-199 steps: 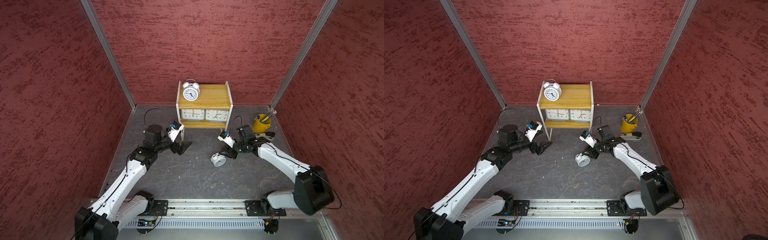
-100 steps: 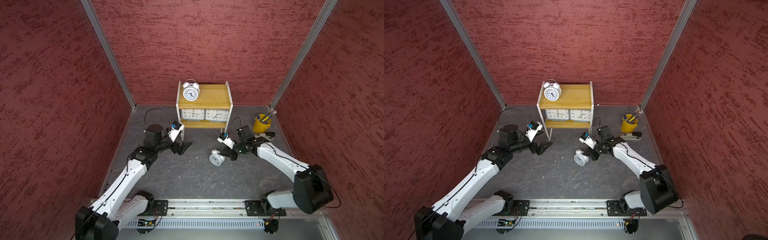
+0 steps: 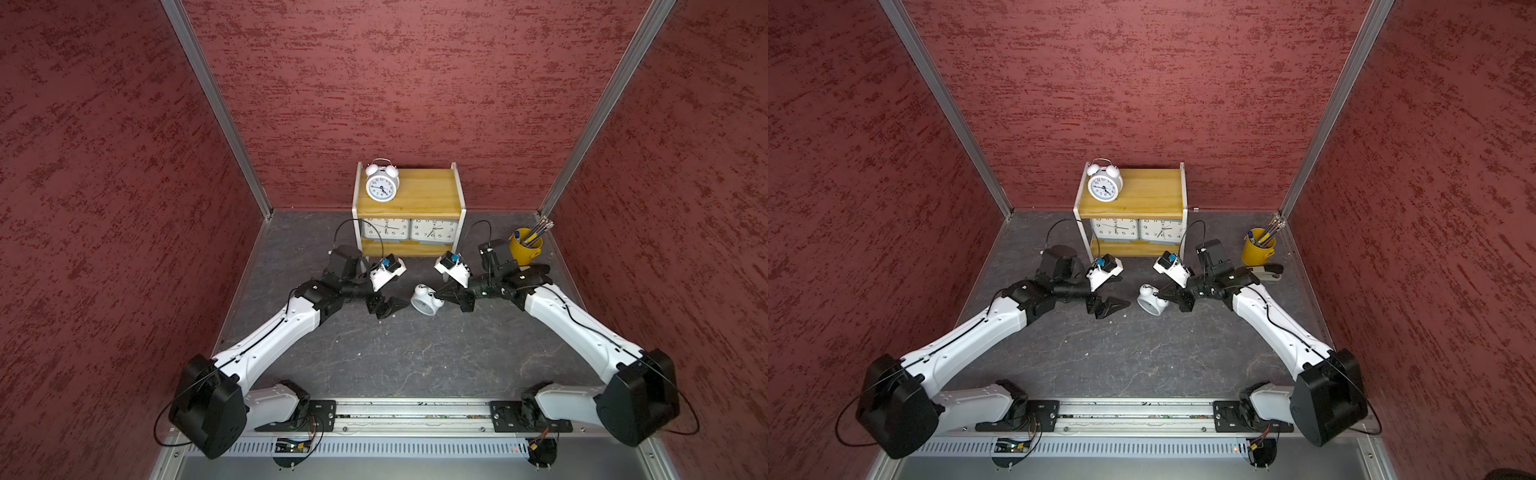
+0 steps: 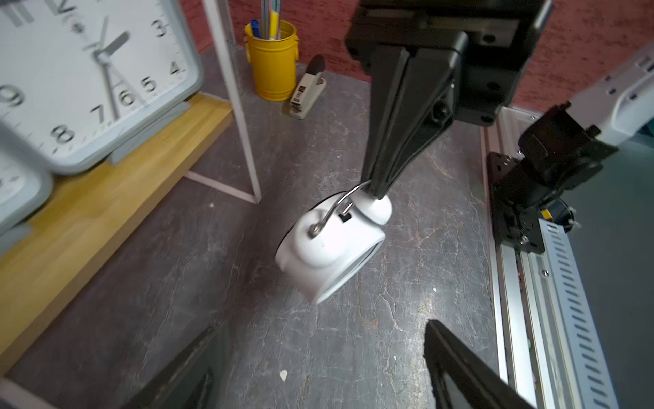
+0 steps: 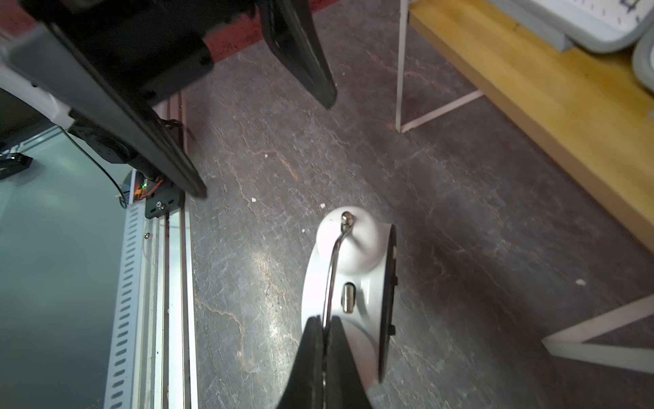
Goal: Place the alarm clocks on the shelf by style
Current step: Pick up the alarm from the center of the board.
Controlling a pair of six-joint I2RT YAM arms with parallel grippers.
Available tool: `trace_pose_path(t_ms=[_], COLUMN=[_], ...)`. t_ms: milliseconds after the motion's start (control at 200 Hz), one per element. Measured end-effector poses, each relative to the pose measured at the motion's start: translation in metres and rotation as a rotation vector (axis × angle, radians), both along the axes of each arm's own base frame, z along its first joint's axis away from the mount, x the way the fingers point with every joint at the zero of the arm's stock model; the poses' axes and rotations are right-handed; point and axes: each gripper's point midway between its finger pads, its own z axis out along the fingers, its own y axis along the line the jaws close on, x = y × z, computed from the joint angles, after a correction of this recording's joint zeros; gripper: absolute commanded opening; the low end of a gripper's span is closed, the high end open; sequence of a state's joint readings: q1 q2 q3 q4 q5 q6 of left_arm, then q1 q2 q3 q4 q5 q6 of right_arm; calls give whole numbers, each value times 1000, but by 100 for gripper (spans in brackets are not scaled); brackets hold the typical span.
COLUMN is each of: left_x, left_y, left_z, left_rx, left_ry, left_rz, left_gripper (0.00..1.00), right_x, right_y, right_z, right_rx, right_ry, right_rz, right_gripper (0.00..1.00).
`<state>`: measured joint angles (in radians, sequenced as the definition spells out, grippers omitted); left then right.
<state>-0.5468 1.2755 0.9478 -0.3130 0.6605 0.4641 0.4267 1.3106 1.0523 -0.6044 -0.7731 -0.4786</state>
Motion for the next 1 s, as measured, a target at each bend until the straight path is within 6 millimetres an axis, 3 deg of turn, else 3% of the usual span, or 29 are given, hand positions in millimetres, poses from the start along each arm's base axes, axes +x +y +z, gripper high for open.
trace_pose_path(t_ms=[195, 456, 721, 842, 1002], left_x=[8, -4, -6, -5, -8], left_y=[-25, -31, -33, -34, -34], left_z=[12, 11, 3, -2, -4], left_rx=[5, 1, 10, 16, 18], left_ry=[-71, -96, -86, -70, -56], left_rz=[-119, -223, -257, -262, -274], left_gripper=[59, 34, 34, 23, 0], right_x=[-8, -15, -14, -13, -12], right_y=[14, 15, 18, 19, 20], right_z=[10, 8, 10, 7, 5], right_rx=[22, 13, 11, 6, -2], right_ry=[10, 28, 33, 43, 45], right_rz=[67, 88, 96, 96, 97], right_gripper=[0, 0, 0, 0, 0])
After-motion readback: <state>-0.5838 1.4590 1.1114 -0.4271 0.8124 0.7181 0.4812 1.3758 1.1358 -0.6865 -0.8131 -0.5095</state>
